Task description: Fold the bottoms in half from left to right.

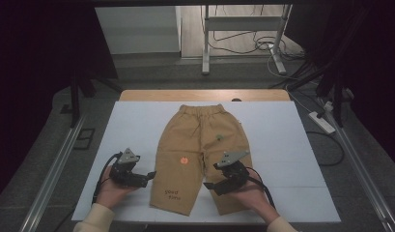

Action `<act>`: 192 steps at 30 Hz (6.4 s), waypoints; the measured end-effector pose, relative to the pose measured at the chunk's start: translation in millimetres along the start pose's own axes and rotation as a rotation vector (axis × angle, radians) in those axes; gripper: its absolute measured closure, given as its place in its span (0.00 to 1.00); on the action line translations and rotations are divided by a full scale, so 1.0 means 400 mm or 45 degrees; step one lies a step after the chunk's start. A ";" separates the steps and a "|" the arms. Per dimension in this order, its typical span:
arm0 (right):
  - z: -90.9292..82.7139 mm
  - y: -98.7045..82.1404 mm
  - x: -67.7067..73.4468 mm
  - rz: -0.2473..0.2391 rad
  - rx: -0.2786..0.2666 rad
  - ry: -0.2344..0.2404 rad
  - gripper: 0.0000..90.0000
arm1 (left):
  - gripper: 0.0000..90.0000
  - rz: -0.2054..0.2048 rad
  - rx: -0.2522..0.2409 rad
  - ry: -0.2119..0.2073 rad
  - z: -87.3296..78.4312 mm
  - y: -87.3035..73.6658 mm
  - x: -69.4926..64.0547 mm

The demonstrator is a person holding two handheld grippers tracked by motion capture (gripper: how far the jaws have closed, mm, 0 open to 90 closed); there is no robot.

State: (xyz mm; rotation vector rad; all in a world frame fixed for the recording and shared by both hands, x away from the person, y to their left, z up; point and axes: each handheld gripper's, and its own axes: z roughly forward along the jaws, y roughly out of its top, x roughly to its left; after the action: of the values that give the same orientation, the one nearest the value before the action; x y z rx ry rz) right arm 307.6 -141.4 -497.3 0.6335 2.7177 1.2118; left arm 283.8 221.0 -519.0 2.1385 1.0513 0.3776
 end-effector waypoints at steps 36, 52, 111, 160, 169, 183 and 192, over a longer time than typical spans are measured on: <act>0.119 0.077 0.084 -0.097 0.034 0.124 0.24 | 0.12 0.010 -0.019 0.013 -0.006 0.003 0.001; 0.169 0.111 0.119 -0.150 0.052 0.179 0.24 | 0.12 0.007 -0.022 0.017 -0.008 0.002 0.002; 0.313 0.138 0.240 -0.362 0.175 0.170 0.41 | 0.12 -0.022 -0.043 0.037 -0.021 -0.005 0.014; 0.238 0.131 0.172 -0.252 0.108 0.265 0.96 | 0.14 -0.085 -0.034 -0.016 0.047 0.090 0.053; 0.240 0.131 0.173 -0.249 0.111 0.262 0.96 | 0.14 -0.057 -0.009 -0.033 0.080 0.137 0.058; 0.237 0.131 0.172 -0.252 0.108 0.262 0.96 | 0.14 -0.059 0.012 -0.049 0.127 0.187 0.080; 0.237 0.131 0.172 -0.254 0.109 0.260 0.96 | 0.15 -0.055 0.028 -0.046 0.149 0.208 0.085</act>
State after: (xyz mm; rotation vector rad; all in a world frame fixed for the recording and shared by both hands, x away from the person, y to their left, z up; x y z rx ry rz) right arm 286.5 -16.4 -517.9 0.2492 2.9263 1.1763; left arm 384.3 184.9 -503.7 2.1306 1.0840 0.3068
